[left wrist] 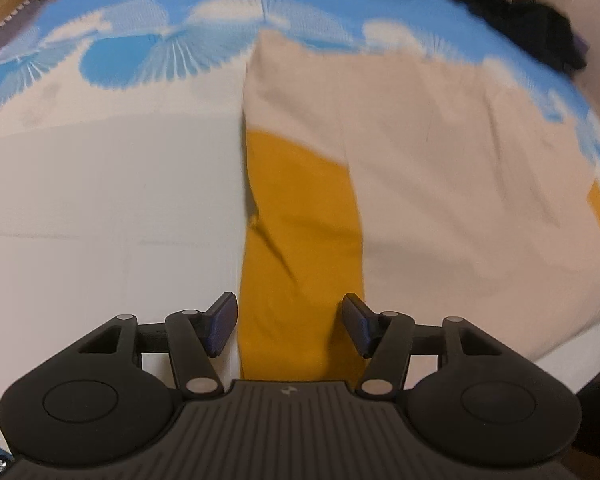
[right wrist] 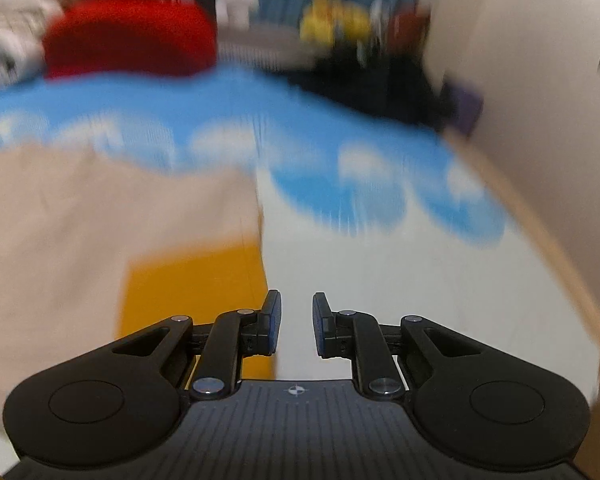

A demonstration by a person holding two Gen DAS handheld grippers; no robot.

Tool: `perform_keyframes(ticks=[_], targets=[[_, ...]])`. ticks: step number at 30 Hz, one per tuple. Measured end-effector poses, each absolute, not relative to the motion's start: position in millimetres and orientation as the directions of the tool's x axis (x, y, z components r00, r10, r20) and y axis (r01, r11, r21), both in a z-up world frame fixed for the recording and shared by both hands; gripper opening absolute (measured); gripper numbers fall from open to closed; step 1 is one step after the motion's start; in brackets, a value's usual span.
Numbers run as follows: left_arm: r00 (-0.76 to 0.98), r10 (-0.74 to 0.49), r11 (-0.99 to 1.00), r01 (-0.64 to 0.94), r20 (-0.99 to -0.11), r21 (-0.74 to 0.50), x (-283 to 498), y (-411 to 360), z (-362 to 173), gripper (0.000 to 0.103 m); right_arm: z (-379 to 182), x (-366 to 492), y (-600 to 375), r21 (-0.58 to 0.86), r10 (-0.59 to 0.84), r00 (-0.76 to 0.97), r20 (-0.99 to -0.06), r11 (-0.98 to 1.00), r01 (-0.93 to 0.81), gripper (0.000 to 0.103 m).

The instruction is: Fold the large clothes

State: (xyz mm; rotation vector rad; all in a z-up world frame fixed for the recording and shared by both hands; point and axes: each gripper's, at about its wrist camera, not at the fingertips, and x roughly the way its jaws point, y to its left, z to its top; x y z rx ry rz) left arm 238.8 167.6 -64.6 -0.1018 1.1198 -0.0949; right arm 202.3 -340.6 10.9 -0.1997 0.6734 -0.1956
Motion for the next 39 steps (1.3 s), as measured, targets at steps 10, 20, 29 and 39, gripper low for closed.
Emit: perform_keyframes(ticks=[10,20,29,39], targets=[[0.724,-0.039,0.994,0.101,-0.689,0.05,200,131,-7,0.056,100,130,-275,-0.138,0.045,0.983,-0.18,0.988,-0.07,0.021],[0.779,-0.073,0.997,0.05,-0.623,-0.055,129,90,4,0.04,39,123,-240,-0.095,0.126,0.886,-0.445,0.978,-0.187,0.027],[0.657,-0.187,0.964,-0.02,-0.731,-0.264,124,85,-40,0.043,35,112,-216,-0.121,0.155,0.877,-0.454,0.965,-0.233,0.027],[0.524,-0.247,0.881,-0.229,-0.816,-0.413,144,104,-92,0.067,28,112,-218,-0.122,0.181,0.852,-0.492,0.954,-0.273,0.027]])
